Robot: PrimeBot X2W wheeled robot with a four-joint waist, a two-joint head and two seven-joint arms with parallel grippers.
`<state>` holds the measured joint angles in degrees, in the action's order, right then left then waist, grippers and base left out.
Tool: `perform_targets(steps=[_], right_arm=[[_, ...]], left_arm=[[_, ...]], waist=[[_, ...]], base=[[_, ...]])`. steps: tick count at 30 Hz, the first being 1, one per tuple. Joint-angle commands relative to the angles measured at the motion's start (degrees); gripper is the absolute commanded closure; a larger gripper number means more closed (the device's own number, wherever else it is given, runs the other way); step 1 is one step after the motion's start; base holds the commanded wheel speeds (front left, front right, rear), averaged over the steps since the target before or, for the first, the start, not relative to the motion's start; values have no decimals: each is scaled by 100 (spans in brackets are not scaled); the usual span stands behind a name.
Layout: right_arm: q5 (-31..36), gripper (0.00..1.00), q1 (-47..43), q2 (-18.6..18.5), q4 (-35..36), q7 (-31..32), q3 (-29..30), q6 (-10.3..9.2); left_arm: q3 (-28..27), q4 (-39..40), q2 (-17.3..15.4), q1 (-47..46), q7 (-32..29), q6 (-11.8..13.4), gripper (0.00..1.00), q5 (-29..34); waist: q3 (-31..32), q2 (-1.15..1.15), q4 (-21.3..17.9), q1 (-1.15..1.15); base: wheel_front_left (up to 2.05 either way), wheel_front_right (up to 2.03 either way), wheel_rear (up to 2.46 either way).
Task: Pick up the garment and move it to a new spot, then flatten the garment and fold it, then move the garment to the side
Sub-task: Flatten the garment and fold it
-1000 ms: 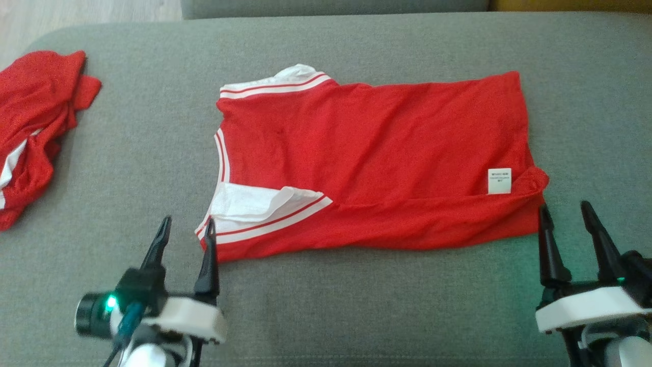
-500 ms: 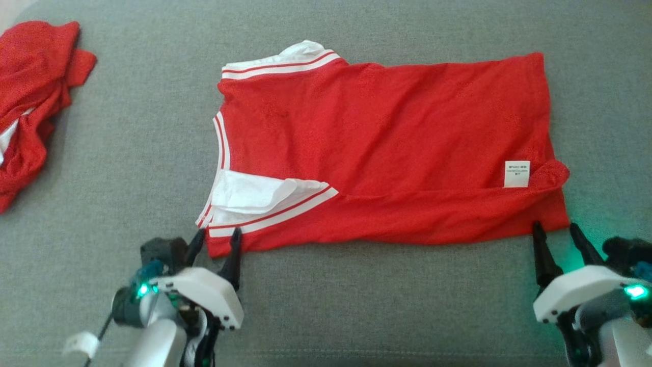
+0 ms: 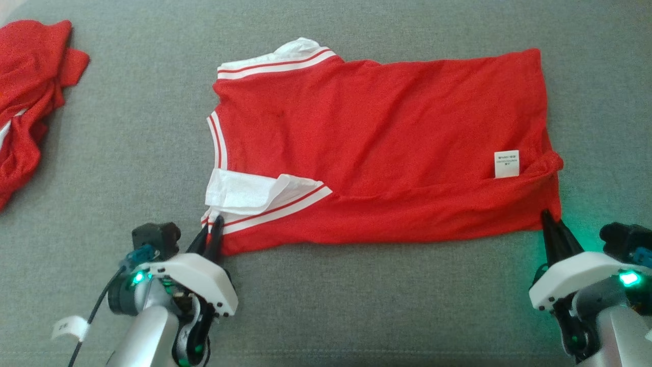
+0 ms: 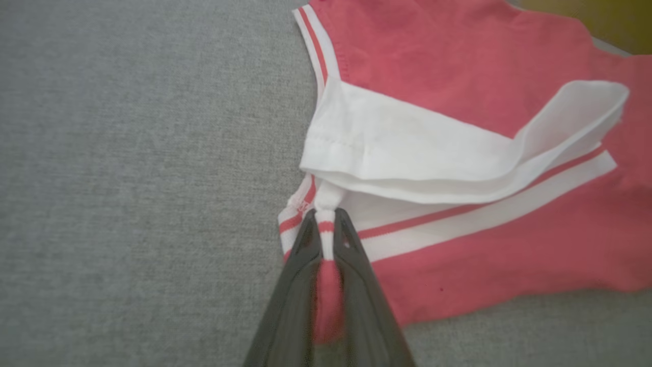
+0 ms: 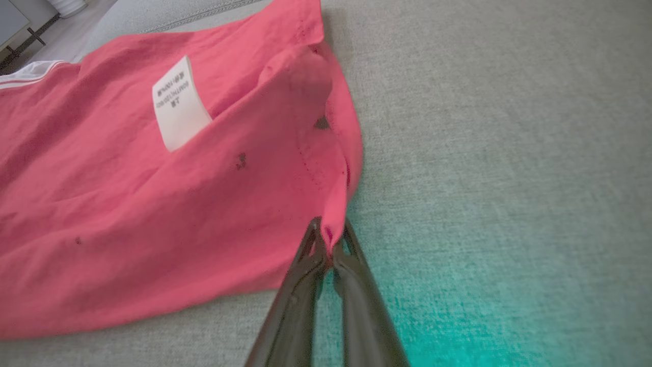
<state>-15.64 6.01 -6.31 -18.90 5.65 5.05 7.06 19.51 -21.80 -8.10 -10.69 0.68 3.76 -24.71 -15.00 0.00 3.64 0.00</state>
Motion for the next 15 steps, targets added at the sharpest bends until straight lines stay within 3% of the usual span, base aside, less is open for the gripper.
perform_targets(steps=[1, 15], right_arm=[[-29, 100, -72, -56, 215, -10, -87, 43], [-113, 100, -1202, 46, 1120, 491, -62, 43]], left_arm=[[-170, 147, -131, 30, 4, 62, 100, 46], [-403, 1439, -611, 1045, -416, 546, 100, 3]], waist=[[30, 0, 3, 0], [521, 0, 65, 0]], base=[[0, 0, 0], [0, 0, 0]])
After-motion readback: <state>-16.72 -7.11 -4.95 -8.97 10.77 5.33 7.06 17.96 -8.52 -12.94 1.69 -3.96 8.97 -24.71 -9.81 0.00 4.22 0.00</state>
